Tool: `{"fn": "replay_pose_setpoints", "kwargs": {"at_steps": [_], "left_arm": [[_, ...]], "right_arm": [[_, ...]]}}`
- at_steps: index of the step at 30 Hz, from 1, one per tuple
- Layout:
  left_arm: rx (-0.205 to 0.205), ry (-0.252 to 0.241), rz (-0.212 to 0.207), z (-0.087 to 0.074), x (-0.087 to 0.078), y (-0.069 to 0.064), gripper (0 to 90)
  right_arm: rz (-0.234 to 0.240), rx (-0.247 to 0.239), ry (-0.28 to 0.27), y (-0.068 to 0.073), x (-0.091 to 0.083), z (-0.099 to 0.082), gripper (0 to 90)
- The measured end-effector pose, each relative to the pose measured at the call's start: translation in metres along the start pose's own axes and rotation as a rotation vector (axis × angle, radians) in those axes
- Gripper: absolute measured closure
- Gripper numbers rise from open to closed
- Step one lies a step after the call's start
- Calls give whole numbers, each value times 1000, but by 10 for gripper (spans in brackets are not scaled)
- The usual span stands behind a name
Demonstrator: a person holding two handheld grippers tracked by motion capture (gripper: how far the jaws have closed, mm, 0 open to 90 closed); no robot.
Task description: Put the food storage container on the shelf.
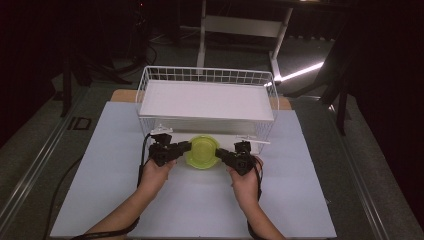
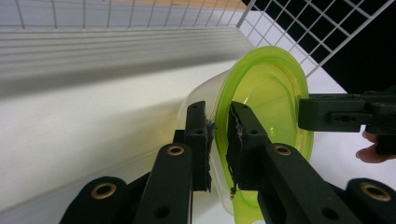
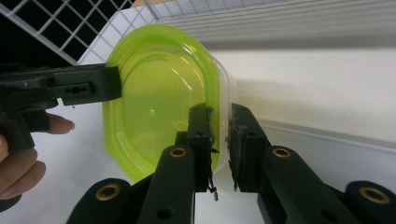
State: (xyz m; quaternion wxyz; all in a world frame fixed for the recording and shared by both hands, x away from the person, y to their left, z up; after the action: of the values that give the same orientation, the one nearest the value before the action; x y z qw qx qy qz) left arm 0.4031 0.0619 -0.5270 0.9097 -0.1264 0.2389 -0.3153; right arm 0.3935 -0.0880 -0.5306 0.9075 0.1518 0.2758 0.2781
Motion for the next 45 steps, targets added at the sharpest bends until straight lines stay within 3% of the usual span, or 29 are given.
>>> {"fn": "replay_pose_setpoints", "kwargs": {"at_steps": [5,9,18,24,27,28,31,33,37,45], "left_arm": [[18,-15,-5,1,8,4,797],[-16,-47,-19,4,13,5,798],[-20,-44,-4,1,23,19,794],[19,-62,18,4,27,22,778],[63,-62,34,5,28,22,756],[86,-62,43,5,29,22,750],[95,-65,64,5,29,25,670],[127,-70,90,4,29,26,646],[130,-73,100,4,29,27,585],[161,-81,165,7,30,30,519]], "right_arm": [[-14,11,-17,-6,5,0,797],[-21,53,-23,-12,11,-1,796],[-57,39,-42,-15,20,0,796],[-87,69,-83,-15,25,6,794],[-103,86,-94,-15,27,8,792],[-106,87,-97,-16,28,9,792],[-135,79,-105,-16,31,13,786],[-143,65,-109,-16,33,14,783],[-155,66,-125,-18,35,16,758],[-175,37,-113,-22,41,19,648]]}}
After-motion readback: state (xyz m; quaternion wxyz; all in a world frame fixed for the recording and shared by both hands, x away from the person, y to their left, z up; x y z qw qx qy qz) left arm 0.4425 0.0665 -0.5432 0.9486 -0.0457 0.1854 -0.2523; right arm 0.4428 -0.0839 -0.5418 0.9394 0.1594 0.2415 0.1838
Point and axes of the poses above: each handheld gripper's, and its own axes: x roughly forward along the jaws, z roughly out of its top, y roughly to its left, the point moved 9 cm from there along x, roughly forward along the jaws, and after that the axes turned 11 degrees about -y, right-handed, at the moved point
